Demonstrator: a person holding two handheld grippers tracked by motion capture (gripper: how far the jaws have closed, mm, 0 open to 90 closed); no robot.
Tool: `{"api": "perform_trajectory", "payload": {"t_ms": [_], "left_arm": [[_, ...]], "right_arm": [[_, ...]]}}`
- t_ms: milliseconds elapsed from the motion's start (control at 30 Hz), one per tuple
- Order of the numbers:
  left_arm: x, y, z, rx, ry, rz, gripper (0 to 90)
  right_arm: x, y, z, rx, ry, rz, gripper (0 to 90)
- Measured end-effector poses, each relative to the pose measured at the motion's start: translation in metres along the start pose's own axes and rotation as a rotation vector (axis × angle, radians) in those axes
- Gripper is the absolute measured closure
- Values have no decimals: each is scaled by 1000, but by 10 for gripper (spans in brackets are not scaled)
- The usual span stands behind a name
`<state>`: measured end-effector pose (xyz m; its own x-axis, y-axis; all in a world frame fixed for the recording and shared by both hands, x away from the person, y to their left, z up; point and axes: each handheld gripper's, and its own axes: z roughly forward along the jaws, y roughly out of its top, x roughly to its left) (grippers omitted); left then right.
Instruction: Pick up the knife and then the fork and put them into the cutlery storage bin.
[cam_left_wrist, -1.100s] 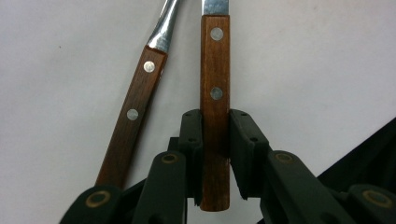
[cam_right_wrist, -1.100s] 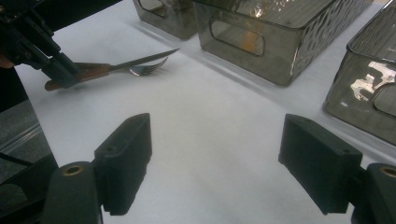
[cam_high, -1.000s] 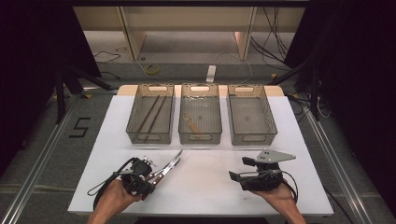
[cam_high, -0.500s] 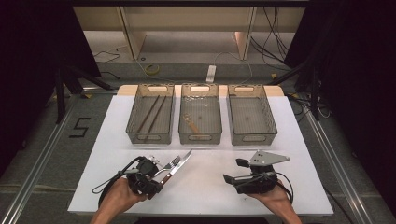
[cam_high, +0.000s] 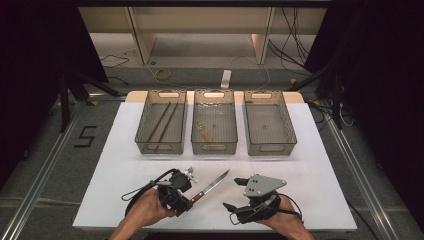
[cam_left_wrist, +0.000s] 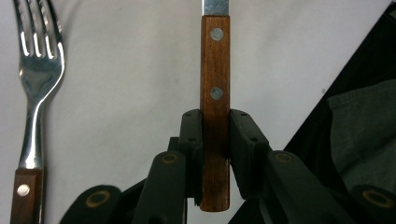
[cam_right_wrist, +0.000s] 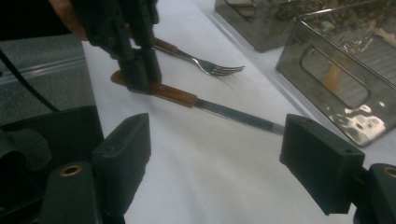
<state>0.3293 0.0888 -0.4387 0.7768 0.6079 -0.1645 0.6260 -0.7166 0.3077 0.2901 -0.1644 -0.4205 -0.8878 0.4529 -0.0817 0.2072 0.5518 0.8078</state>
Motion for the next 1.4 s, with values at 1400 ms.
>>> {"api": "perform_trajectory", "payload": {"t_ms": [1400], "left_arm": [[-39, 40, -9, 51, -75, 188, 754]], "right_arm": [[46, 1, 47, 226, -141, -712, 522]]}}
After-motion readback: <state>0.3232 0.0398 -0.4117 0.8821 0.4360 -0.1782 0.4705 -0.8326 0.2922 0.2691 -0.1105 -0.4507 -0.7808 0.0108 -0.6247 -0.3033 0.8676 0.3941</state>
